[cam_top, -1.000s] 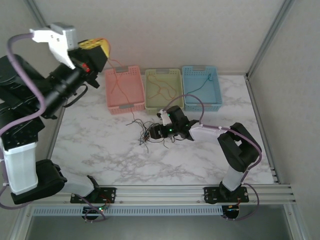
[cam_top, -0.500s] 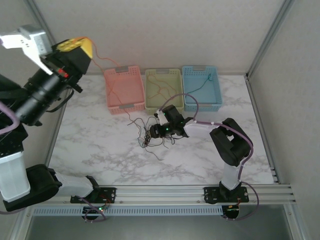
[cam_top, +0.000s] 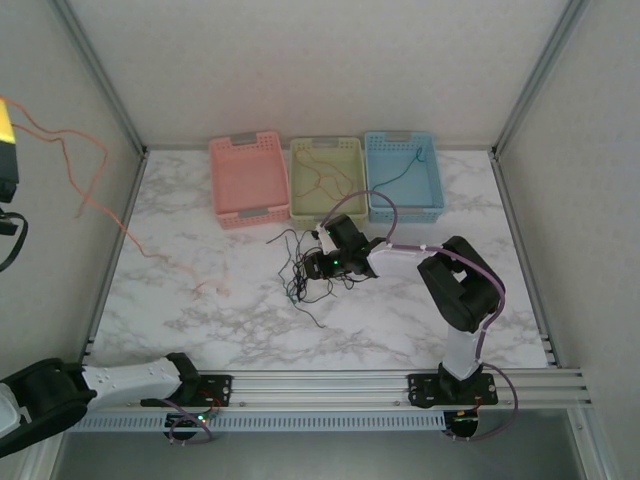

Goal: Untangle the cables

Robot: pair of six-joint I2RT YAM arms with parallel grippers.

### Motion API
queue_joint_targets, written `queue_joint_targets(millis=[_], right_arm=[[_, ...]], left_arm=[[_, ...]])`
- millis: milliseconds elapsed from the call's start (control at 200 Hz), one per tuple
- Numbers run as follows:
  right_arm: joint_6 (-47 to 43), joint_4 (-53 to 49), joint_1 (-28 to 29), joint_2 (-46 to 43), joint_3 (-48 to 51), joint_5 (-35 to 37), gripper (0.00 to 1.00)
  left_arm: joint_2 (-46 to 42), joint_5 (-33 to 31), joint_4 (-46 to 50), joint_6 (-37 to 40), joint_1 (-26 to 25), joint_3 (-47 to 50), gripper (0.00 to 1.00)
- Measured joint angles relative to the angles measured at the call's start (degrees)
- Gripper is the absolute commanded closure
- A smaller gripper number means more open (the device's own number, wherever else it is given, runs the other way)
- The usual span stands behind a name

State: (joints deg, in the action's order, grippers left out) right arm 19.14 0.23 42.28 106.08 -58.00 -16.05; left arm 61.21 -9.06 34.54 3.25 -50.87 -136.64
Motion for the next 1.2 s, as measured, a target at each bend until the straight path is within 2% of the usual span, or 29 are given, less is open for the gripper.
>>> queue_joint_targets(millis=[155, 320, 466, 626, 886, 1196], right_arm=[[-0.09, -1.57, -0.02, -2.91, 0.31, 0.31, 0.44], [-1.03, -5.14, -0.02, -14.19, 0.31, 1.55, 0.39], [-3.13, -8.85, -0.02, -24.17, 0.09, 3.85, 0.39], [-3.56, -12.09, -0.02, -30.42, 1.57, 6.49, 0.39], [-1.99, -16.09, -0.02, -39.89, 12.22, 9.05, 0.39], [-0.33, -19.56, -0.02, -49.88, 16.76, 11.26, 0.39]], left_arm=[[0.68, 0.02, 0.04, 0.0, 0.0, 1.53, 1.0], [4.31, 0.02, 0.57, 0.2, 0.0, 3.76, 1.0], [9.73, 0.26, 1.22, 0.28, 0.0, 4.48, 1.0], [16.17, 0.42, 0.57, 1.55, 0.63, 3.85, 1.0], [26.93, 4.0, -2.14, 1.27, 5.66, -2.21, 1.0], [37.68, 8.0, -6.12, -2.43, 11.04, -7.39, 1.0]])
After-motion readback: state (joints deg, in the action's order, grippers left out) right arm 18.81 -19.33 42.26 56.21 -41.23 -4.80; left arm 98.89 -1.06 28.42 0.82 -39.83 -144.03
